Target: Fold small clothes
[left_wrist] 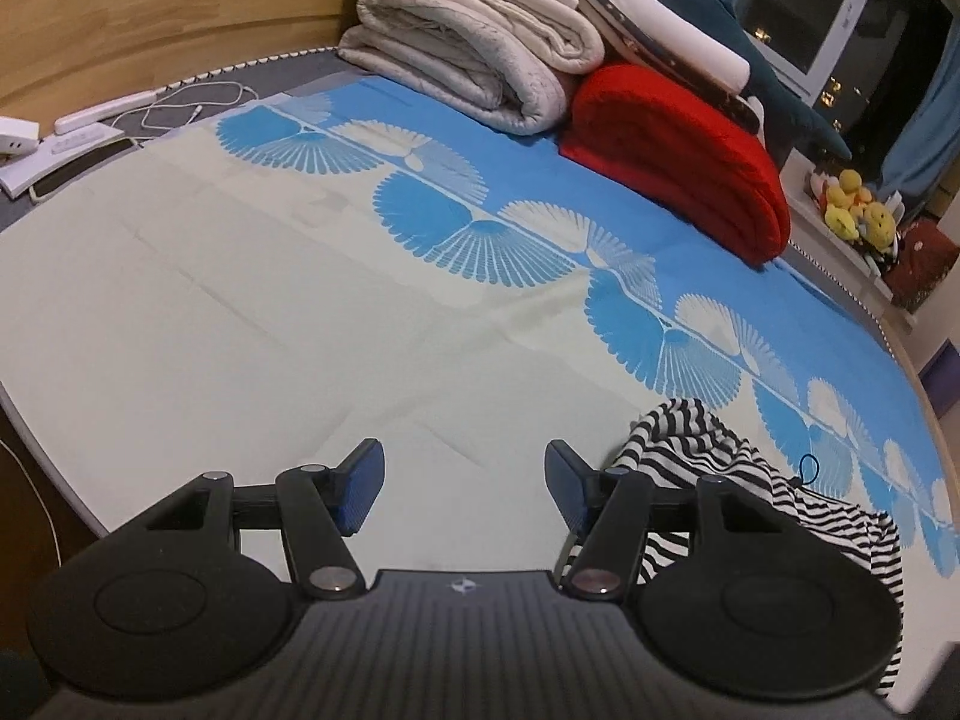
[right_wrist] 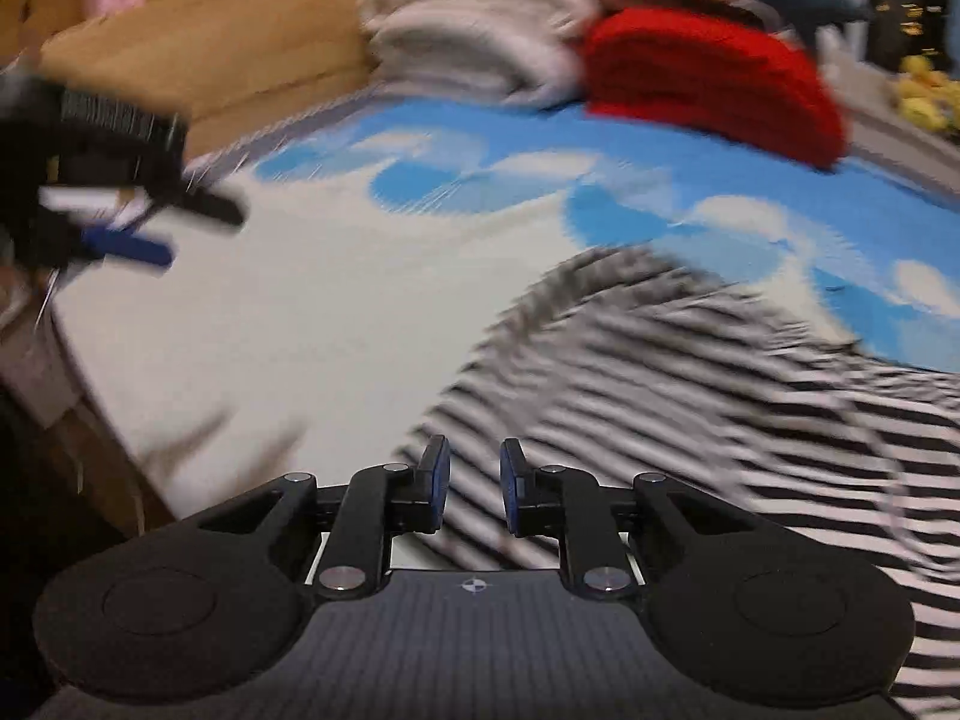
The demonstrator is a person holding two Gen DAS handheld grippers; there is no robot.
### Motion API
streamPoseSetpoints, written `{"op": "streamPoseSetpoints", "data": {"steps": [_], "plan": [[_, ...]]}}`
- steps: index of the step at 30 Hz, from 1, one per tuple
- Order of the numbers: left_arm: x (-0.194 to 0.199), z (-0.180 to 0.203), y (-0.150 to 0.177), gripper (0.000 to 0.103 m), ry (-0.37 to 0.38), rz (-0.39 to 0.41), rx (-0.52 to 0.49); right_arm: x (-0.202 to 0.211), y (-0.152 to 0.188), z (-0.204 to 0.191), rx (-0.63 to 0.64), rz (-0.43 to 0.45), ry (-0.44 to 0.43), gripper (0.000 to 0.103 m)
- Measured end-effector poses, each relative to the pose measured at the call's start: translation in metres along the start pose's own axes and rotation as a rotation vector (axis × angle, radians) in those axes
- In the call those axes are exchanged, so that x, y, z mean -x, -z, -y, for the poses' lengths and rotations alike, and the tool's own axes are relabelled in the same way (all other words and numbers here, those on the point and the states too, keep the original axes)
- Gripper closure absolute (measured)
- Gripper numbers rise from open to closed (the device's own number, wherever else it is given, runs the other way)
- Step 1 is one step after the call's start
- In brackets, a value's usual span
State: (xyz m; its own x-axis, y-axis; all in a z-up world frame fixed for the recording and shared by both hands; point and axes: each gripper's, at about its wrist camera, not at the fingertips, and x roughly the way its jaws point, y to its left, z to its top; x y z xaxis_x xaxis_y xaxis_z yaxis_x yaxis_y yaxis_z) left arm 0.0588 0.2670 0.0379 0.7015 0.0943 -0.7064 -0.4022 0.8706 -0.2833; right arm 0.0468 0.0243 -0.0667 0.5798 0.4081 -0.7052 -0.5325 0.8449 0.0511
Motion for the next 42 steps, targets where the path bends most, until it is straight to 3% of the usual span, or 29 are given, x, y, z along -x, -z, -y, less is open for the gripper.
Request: {"op": "streamPoseSetpoints", "data": {"steps": [2, 3, 5, 7, 9, 11, 13, 18, 20, 28, 36, 42], "plan": [[0.0, -0.005, -0.002, 0.038, 0.0, 0.0, 0.013, -0.025, 0.0, -0.011, 0.005, -0.078, -0.016, 0.078], [0.0, -0.007, -0.002, 0.038, -0.001, -0.001, 0.019, -0.035, 0.001, -0.015, 0.008, -0.112, -0.01, 0.07], [-0.001, -0.01, -0.003, 0.038, -0.004, -0.005, 0.028, -0.055, 0.005, -0.02, 0.038, -0.186, -0.008, 0.064], [-0.002, -0.012, -0.004, 0.038, -0.003, -0.008, 0.029, -0.06, 0.008, -0.028, 0.099, -0.18, 0.0, 0.061], [-0.003, -0.012, -0.004, 0.038, -0.002, -0.009, 0.027, -0.062, 0.007, -0.035, 0.133, -0.187, -0.01, 0.048], [-0.003, -0.013, -0.004, 0.038, -0.002, -0.01, 0.028, -0.062, 0.005, -0.039, 0.142, -0.19, -0.025, 0.044], [-0.003, -0.013, -0.004, 0.038, -0.002, -0.012, 0.033, -0.062, 0.004, -0.041, 0.152, -0.191, -0.014, 0.047], [-0.003, -0.012, -0.003, 0.038, -0.003, -0.011, 0.029, -0.058, 0.005, -0.035, 0.134, -0.168, 0.037, 0.086], [-0.002, -0.012, -0.003, 0.038, -0.005, -0.006, 0.03, -0.057, 0.005, -0.032, 0.145, -0.151, 0.063, 0.094], [-0.001, -0.008, 0.001, 0.038, -0.019, -0.002, 0.01, -0.041, 0.001, -0.037, 0.174, -0.064, 0.089, 0.097], [0.003, -0.006, 0.003, 0.038, -0.028, 0.021, 0.007, -0.015, -0.016, -0.07, 0.26, 0.035, 0.106, 0.1], [0.008, -0.009, 0.002, 0.038, -0.032, 0.055, 0.042, 0.015, -0.043, -0.079, 0.186, 0.126, 0.013, 0.101]]}}
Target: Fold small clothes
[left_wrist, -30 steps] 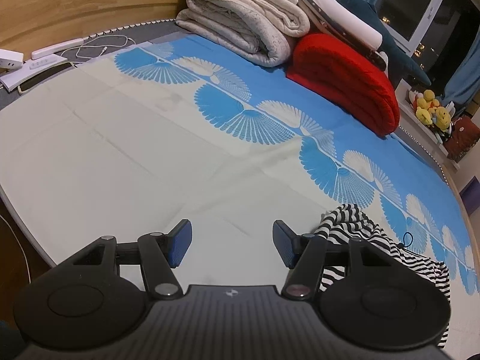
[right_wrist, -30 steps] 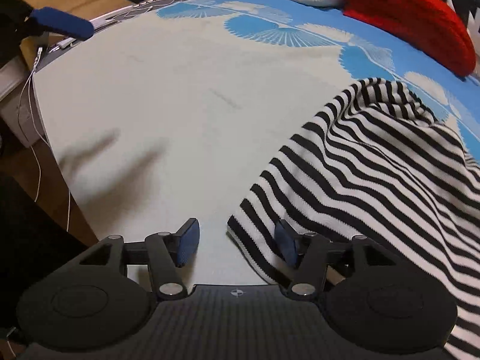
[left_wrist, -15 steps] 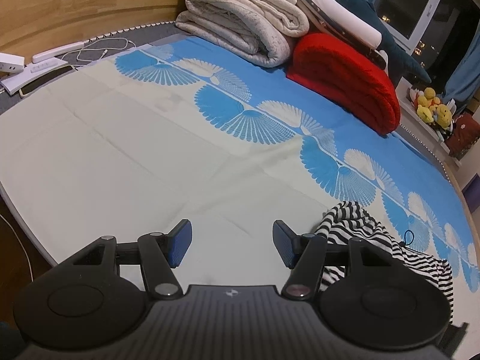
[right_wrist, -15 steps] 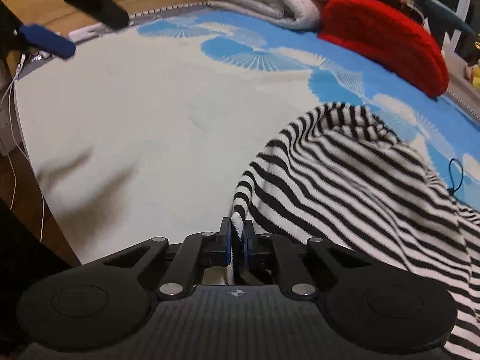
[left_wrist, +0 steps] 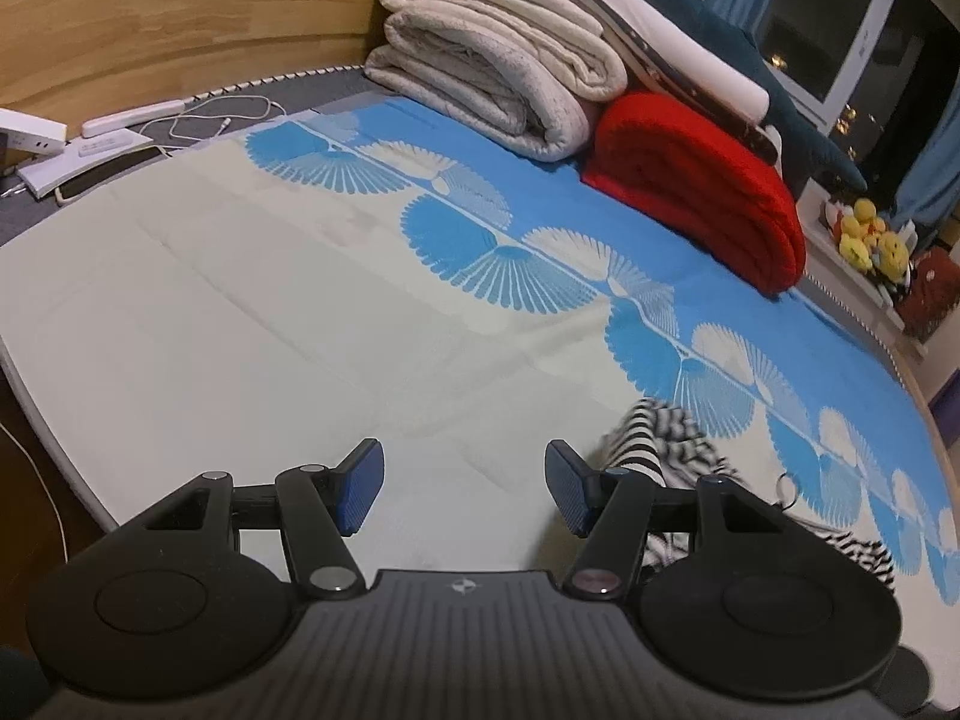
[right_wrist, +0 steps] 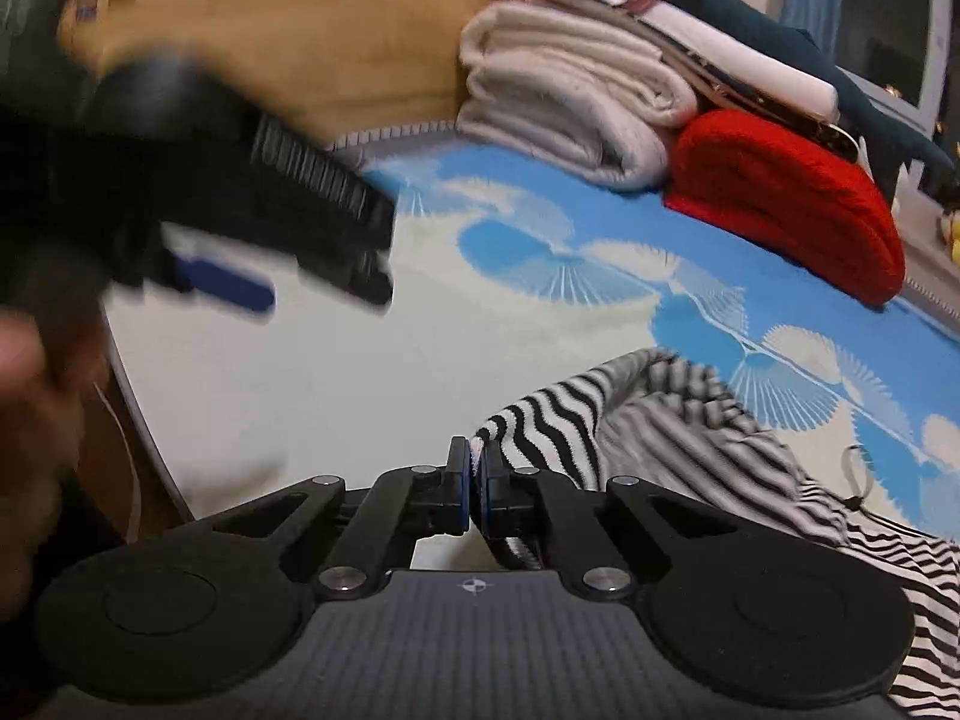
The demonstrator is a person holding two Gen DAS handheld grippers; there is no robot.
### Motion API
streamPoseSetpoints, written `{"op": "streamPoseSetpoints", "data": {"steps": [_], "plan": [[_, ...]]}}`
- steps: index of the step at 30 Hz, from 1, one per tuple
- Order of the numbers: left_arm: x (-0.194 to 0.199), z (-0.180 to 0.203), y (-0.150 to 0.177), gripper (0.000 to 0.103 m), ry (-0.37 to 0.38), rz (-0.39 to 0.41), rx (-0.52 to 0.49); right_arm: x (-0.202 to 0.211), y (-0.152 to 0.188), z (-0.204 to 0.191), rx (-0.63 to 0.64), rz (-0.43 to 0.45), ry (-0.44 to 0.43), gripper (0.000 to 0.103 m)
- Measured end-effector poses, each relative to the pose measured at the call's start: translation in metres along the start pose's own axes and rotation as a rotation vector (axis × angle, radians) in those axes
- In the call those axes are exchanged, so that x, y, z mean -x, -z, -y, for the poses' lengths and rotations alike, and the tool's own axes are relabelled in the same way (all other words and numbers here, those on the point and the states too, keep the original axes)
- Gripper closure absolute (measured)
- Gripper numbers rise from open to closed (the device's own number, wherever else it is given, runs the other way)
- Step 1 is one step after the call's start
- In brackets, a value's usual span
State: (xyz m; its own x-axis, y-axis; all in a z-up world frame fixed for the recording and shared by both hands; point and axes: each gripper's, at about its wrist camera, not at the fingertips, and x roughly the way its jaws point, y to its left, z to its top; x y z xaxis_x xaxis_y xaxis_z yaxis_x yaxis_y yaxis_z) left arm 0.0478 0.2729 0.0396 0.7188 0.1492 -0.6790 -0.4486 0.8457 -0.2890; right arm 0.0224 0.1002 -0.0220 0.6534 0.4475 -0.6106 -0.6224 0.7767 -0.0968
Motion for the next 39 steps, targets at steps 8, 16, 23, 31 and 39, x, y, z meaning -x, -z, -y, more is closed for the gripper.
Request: {"op": "streamPoseSetpoints", "data": {"steps": [8, 16, 23, 31, 39], "plan": [[-0.003, 0.029, 0.003, 0.039, 0.017, 0.003, -0.041, 0.097, 0.007, 0.143, -0.535, 0.197, 0.079, 0.101], [-0.019, 0.092, 0.019, 0.039, 0.049, -0.027, -0.173, 0.205, 0.174, 0.295, -1.115, 0.223, 0.519, 0.101], [-0.033, 0.142, 0.046, 0.038, 0.101, -0.069, -0.323, 0.228, 0.231, 0.356, -1.279, 0.0, 0.613, 0.096], [-0.041, 0.169, 0.078, 0.038, 0.151, -0.11, -0.451, 0.199, 0.151, 0.421, -0.974, 0.064, 0.179, 0.064], [-0.032, 0.203, 0.097, 0.031, 0.189, -0.215, -0.4, 0.088, 0.15, 0.48, -1.05, -0.103, 0.05, 0.059]]}}
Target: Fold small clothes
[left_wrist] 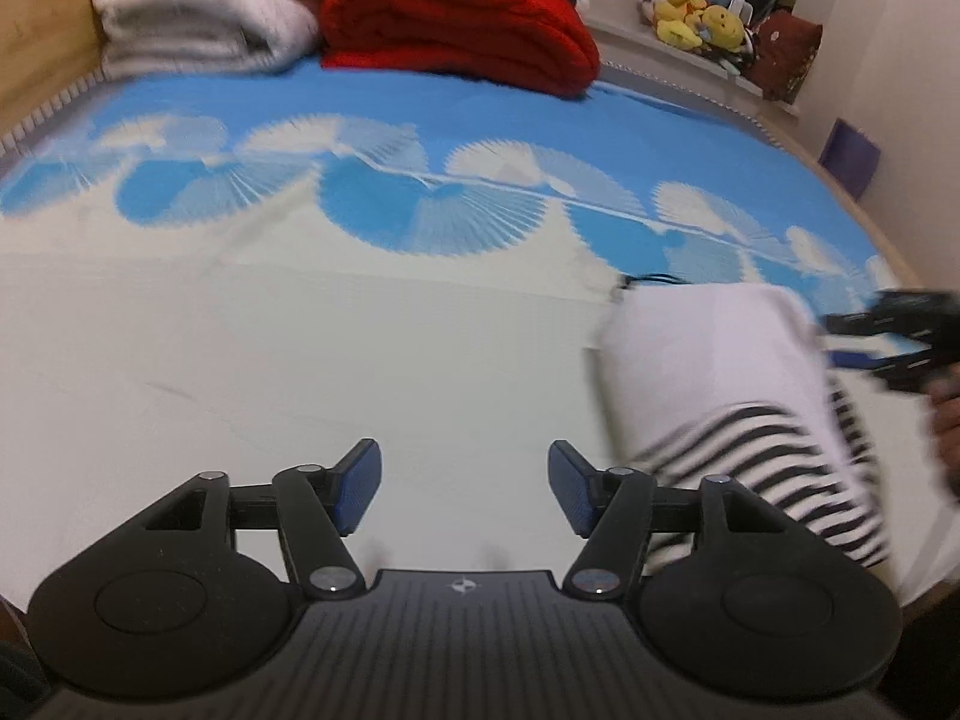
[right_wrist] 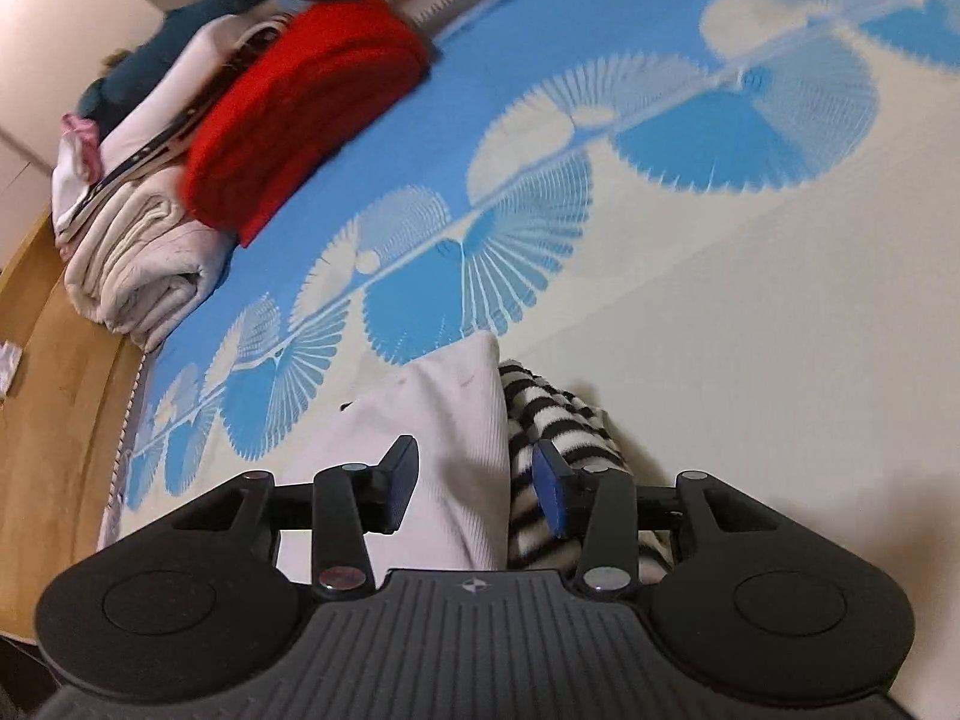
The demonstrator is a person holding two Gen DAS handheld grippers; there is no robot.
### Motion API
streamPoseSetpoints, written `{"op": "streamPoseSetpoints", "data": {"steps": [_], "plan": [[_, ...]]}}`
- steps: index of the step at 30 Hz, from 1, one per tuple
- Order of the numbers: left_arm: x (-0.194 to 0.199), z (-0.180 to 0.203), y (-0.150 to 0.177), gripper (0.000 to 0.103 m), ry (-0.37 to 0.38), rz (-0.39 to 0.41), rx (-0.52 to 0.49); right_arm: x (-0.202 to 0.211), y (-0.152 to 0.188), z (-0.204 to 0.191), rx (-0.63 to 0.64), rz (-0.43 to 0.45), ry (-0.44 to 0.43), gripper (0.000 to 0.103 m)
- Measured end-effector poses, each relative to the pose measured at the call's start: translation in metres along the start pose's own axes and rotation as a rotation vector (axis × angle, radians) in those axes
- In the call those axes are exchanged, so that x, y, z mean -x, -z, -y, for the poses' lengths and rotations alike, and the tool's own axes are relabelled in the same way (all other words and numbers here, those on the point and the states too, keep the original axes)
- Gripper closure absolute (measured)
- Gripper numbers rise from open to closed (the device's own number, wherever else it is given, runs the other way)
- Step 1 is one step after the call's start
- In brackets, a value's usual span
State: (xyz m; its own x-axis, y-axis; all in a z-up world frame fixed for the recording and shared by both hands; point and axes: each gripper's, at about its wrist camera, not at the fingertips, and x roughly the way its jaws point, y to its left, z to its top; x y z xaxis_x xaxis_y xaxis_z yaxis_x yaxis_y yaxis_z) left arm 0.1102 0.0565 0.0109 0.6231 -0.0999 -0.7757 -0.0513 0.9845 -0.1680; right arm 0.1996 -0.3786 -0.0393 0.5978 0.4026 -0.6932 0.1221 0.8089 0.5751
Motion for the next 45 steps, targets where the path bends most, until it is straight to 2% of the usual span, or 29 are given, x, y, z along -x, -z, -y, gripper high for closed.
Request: {"op": "streamPoseSetpoints", "data": {"steps": [3, 5, 6, 7, 8, 10, 11, 12, 13, 14, 15, 16, 17, 19, 20, 23, 25, 26, 29, 30, 33, 37, 38, 39, 40, 45], "plan": [[-0.012, 0.031, 0.0, 0.025, 0.053, -0.04, 0.063, -0.019, 0.002, 0.006, -0.05, -0.057, -0.033, 0.058], [-0.025, 0.053, 0.0, 0.023, 0.07, -0.064, 0.085, -0.027, -0.001, 0.001, -0.038, -0.095, -0.058, 0.06], [-0.033, 0.065, 0.0, 0.022, 0.077, -0.077, 0.098, -0.028, -0.003, -0.003, -0.009, -0.095, -0.066, 0.08], [-0.04, 0.075, 0.0, 0.022, 0.081, -0.089, 0.11, -0.025, -0.006, -0.006, 0.007, -0.085, -0.071, 0.094], [-0.048, 0.085, 0.0, 0.02, 0.083, -0.103, 0.129, -0.018, -0.011, -0.004, -0.011, -0.072, -0.112, 0.095], [-0.061, 0.098, 0.002, 0.02, 0.093, -0.126, 0.166, 0.005, -0.023, 0.005, -0.107, -0.021, -0.277, 0.097], [-0.069, 0.104, 0.006, 0.018, 0.109, -0.144, 0.178, 0.023, -0.028, 0.008, -0.125, 0.016, -0.36, 0.098], [-0.074, 0.108, 0.009, 0.017, 0.123, -0.156, 0.179, 0.036, -0.031, 0.011, -0.109, 0.046, -0.398, 0.098], [-0.083, 0.113, 0.015, 0.017, 0.125, -0.178, 0.155, 0.04, -0.034, 0.018, -0.091, 0.061, -0.365, 0.098], [-0.09, 0.116, 0.02, 0.017, 0.109, -0.203, 0.121, 0.034, -0.036, 0.029, -0.096, 0.046, -0.261, 0.098], [-0.097, 0.12, 0.029, 0.016, 0.089, -0.23, 0.068, 0.02, -0.036, 0.041, -0.107, 0.0, -0.109, 0.098], [-0.102, 0.122, 0.037, 0.016, 0.086, -0.241, 0.024, 0.006, -0.034, 0.051, -0.113, -0.052, -0.004, 0.098], [-0.102, 0.121, 0.045, 0.016, 0.092, -0.232, -0.011, -0.005, -0.031, 0.058, -0.119, -0.092, 0.037, 0.098], [-0.096, 0.114, 0.051, 0.016, 0.095, -0.197, -0.059, -0.007, -0.028, 0.061, -0.129, -0.105, -0.005, 0.097], [-0.093, 0.11, 0.05, 0.016, 0.094, -0.196, -0.072, 0.0, -0.027, 0.06, -0.123, -0.091, -0.022, 0.093], [-0.089, 0.097, 0.049, 0.016, 0.123, -0.213, -0.061, 0.024, -0.027, 0.066, -0.111, -0.018, -0.027, 0.092], [-0.084, 0.091, 0.046, 0.016, 0.135, -0.208, -0.038, 0.036, -0.022, 0.073, -0.113, -0.013, -0.035, 0.092], [-0.081, 0.091, 0.046, 0.017, 0.137, -0.202, -0.029, 0.037, -0.017, 0.075, -0.1, -0.027, -0.041, 0.088], [-0.075, 0.091, 0.05, 0.017, 0.162, -0.184, 0.016, 0.04, 0.002, 0.075, -0.022, -0.098, -0.062, 0.056], [-0.074, 0.093, 0.052, 0.017, 0.172, -0.18, 0.028, 0.04, 0.009, 0.073, 0.004, -0.113, -0.071, 0.052], [-0.069, 0.095, 0.058, 0.017, 0.179, -0.153, 0.063, 0.041, 0.029, 0.065, 0.054, -0.159, -0.11, 0.053], [-0.065, 0.097, 0.058, 0.017, 0.198, -0.134, 0.104, 0.036, 0.053, 0.054, 0.184, -0.199, -0.039, 0.057], [-0.066, 0.099, 0.056, 0.017, 0.198, -0.134, 0.104, 0.036, 0.058, 0.056, 0.187, -0.213, -0.044, 0.069], [-0.065, 0.101, 0.054, 0.017, 0.194, -0.131, 0.1, 0.04, 0.062, 0.059, 0.177, -0.222, -0.059, 0.095], [-0.065, 0.102, 0.052, 0.017, 0.192, -0.125, 0.1, 0.046, 0.064, 0.063, 0.161, -0.223, -0.081, 0.1], [-0.067, 0.102, 0.053, 0.017, 0.212, -0.128, 0.105, 0.104, 0.06, 0.073, 0.099, -0.12, -0.233, 0.102]]}}
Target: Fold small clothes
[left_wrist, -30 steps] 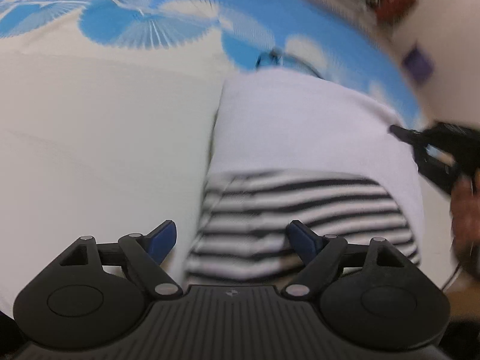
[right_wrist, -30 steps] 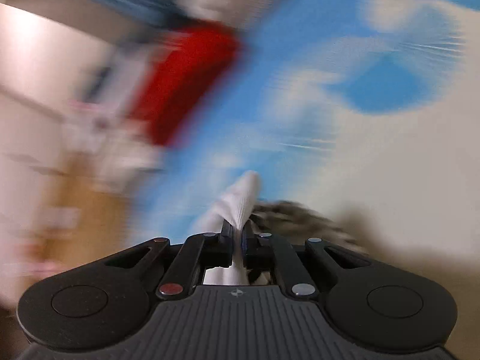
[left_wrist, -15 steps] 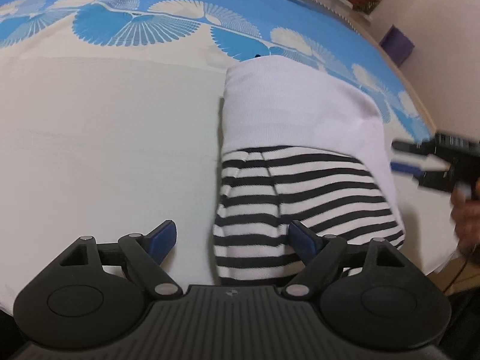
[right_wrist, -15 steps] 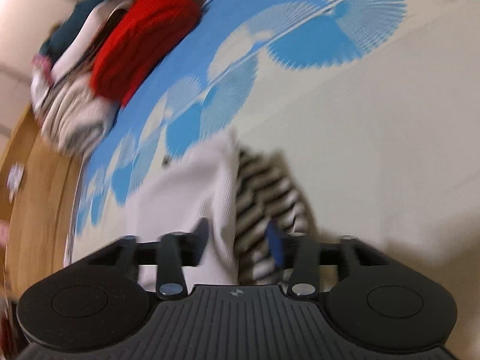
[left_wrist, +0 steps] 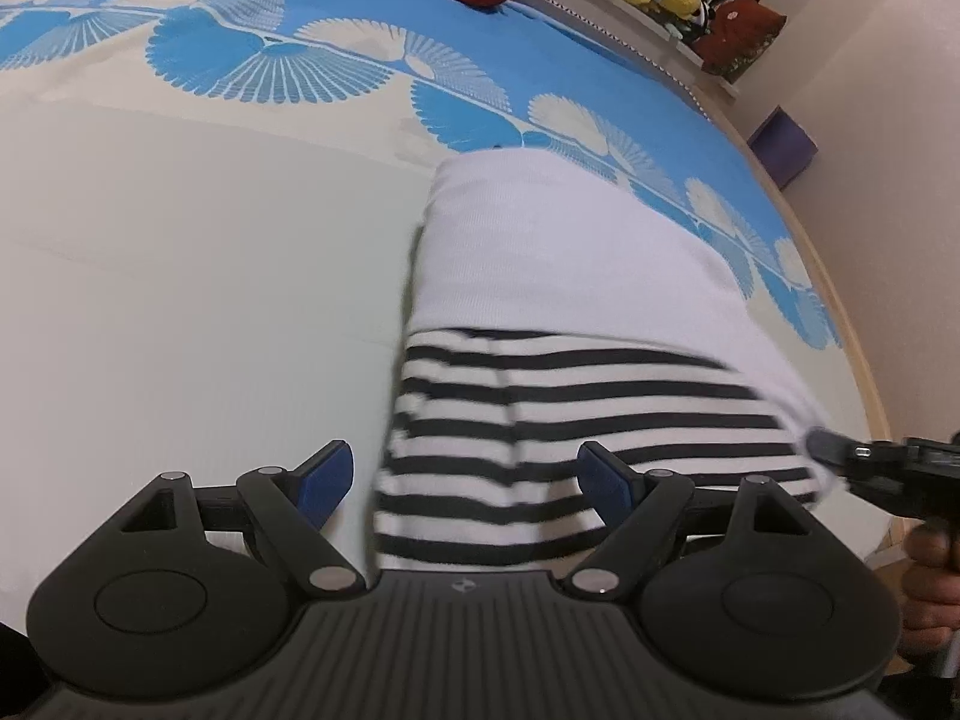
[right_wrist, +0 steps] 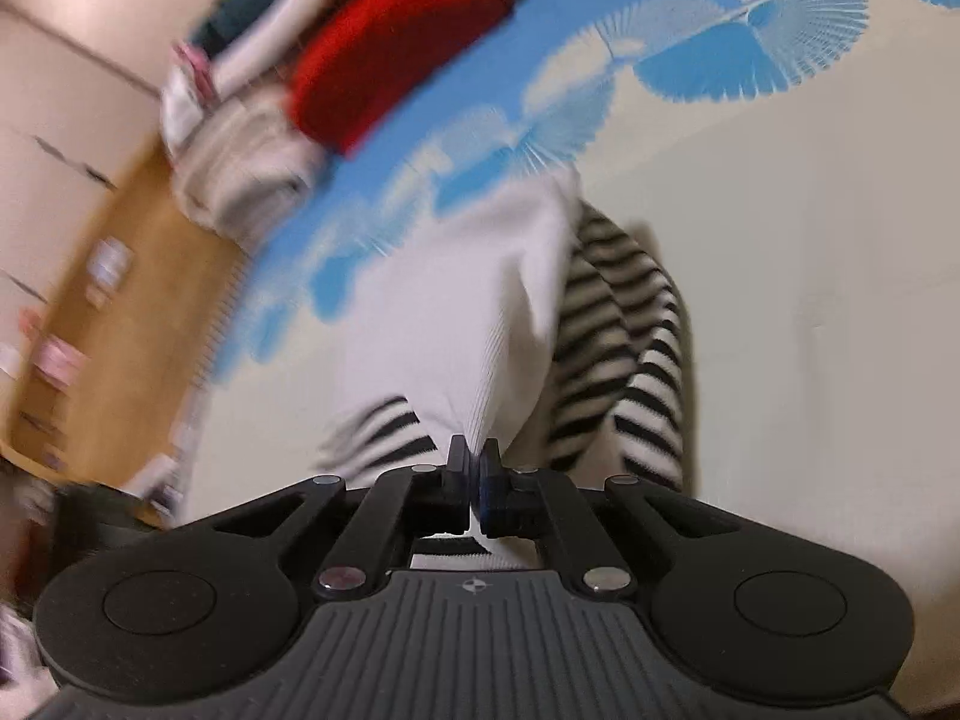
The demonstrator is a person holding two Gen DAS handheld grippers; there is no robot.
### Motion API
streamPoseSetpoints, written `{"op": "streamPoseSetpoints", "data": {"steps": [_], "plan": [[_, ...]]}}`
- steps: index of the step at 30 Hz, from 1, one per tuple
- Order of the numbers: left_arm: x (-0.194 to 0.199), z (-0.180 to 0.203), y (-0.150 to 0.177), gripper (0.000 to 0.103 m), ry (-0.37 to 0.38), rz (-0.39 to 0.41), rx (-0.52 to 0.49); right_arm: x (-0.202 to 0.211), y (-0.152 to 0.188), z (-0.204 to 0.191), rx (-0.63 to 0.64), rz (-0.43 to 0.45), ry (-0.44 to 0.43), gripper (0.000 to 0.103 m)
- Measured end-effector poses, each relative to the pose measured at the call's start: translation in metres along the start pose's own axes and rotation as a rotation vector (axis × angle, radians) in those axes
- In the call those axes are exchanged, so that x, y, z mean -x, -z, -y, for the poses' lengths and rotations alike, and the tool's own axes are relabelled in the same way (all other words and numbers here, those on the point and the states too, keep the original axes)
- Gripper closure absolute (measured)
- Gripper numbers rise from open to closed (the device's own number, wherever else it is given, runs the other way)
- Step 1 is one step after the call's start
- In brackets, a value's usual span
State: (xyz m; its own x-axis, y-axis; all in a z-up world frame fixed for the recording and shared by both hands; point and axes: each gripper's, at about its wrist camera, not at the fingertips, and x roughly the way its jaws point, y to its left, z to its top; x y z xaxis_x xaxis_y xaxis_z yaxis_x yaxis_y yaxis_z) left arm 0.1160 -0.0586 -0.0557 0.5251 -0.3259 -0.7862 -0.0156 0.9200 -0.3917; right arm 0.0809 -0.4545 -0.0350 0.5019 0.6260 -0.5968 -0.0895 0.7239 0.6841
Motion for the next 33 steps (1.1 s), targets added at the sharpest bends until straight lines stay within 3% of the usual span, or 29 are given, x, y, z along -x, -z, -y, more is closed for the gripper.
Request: {"op": "streamPoseSetpoints", "data": {"steps": [2, 6, 8, 11, 13, 15, 16, 22, 28, 31, 33], "plan": [[-0.01, -0.002, 0.008, 0.018, -0.049, -0.039, -0.033, 0.003, 0.006, 0.003, 0.003, -0.028, 0.055, 0.102], [-0.017, -0.011, 0.017, 0.017, -0.025, -0.066, -0.039, -0.038, 0.021, 0.017, 0.008, -0.202, 0.27, 0.103], [-0.013, -0.011, 0.011, 0.018, -0.035, -0.082, -0.047, -0.046, 0.019, 0.011, 0.033, -0.205, 0.29, 0.102], [-0.009, -0.015, -0.005, 0.018, -0.028, -0.101, -0.041, -0.038, 0.006, -0.004, 0.062, -0.116, 0.277, 0.096], [-0.006, -0.017, -0.021, 0.018, -0.025, -0.08, -0.038, -0.031, -0.004, -0.008, 0.041, -0.03, 0.275, 0.081], [-0.005, -0.019, -0.039, 0.018, -0.018, -0.045, -0.027, -0.03, -0.013, -0.006, -0.008, 0.041, 0.292, 0.036], [-0.007, -0.021, -0.047, 0.018, -0.01, -0.034, -0.013, -0.032, -0.015, -0.004, -0.029, 0.06, 0.302, 0.033], [-0.059, -0.048, -0.078, 0.017, 0.163, -0.118, 0.26, -0.071, -0.027, 0.015, -0.121, 0.003, 0.316, 0.034], [-0.103, -0.053, -0.071, 0.015, 0.292, -0.121, 0.368, -0.092, -0.027, 0.023, -0.184, -0.021, 0.349, 0.037], [-0.105, -0.044, -0.069, 0.022, 0.276, -0.085, 0.358, -0.098, -0.024, 0.016, -0.172, -0.005, 0.347, 0.057], [-0.098, -0.036, -0.074, 0.045, 0.262, -0.072, 0.32, -0.102, -0.021, 0.009, -0.154, 0.01, 0.357, 0.074]]}}
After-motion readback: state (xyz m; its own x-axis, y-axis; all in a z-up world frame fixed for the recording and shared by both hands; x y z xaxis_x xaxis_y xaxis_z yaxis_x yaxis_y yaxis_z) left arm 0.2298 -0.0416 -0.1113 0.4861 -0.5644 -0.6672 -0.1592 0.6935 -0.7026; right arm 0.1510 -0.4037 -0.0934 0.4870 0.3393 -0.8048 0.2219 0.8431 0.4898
